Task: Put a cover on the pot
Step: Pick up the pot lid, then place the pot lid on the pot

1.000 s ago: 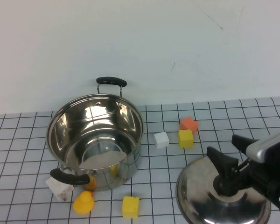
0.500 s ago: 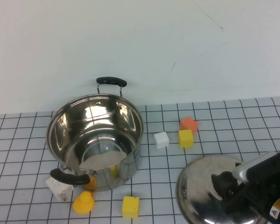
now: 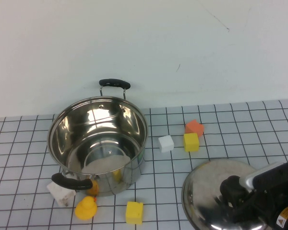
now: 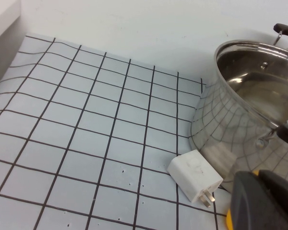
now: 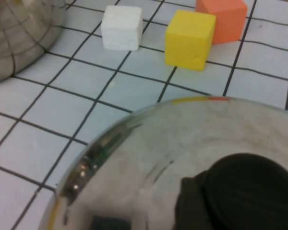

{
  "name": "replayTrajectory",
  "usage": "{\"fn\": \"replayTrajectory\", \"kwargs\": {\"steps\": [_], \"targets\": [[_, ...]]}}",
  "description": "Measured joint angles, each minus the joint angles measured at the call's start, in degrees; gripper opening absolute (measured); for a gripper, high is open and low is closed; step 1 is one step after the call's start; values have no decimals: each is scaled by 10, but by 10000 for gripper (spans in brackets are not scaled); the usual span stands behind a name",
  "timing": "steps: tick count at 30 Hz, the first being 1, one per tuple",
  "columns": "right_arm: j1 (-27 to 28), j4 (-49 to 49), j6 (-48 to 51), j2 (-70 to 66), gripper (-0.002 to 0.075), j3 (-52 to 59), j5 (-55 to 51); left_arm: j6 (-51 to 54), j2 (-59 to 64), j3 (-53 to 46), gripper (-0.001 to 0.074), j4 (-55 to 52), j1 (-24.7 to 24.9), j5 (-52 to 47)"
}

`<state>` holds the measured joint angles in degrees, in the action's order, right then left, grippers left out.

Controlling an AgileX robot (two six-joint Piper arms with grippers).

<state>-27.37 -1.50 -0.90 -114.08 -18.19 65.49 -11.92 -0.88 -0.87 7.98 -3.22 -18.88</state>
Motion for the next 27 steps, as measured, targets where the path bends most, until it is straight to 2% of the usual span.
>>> {"fn": "replayTrajectory", "kwargs": {"steps": [3, 11, 20, 23, 27], "targets": [[0, 0, -25, 0, 360, 0, 0, 0, 0, 0, -3, 0, 0, 0], [0, 15, -107, 35, 356, 6, -1, 0, 0, 0, -3, 0, 0, 0], [0, 59, -114, 229, 356, 16, -17, 0, 0, 0, -3, 0, 0, 0], [0, 105, -124, 301, 356, -10, -92, 0, 0, 0, -3, 0, 0, 0], [0, 207, -175, 370, 356, -93, -249, 0, 0, 0, -3, 0, 0, 0]]}}
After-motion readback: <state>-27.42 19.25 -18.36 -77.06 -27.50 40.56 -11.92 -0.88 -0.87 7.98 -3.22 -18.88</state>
